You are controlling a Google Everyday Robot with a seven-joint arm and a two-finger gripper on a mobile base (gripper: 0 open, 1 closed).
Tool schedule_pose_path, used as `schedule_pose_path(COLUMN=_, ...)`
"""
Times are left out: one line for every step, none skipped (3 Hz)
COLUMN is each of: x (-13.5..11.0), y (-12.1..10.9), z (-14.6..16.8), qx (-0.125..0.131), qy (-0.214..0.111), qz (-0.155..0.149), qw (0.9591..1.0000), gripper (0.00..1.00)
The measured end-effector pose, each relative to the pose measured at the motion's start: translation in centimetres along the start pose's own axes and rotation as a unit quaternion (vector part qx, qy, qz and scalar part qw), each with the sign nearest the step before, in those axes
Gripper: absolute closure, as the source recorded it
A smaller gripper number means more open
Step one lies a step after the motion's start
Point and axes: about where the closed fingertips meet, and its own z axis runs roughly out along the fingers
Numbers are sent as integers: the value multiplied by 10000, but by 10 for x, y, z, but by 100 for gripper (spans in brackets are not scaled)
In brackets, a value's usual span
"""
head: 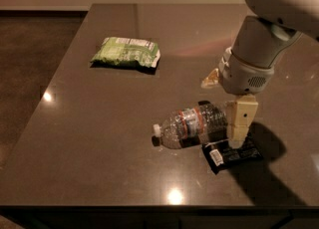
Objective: Move water bottle near rxbar chocolate
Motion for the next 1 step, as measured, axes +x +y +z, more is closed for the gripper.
schedule_pose_path(x=0, y=0, z=0, qx=1, qy=0, qz=0, qw=10000, gripper=0)
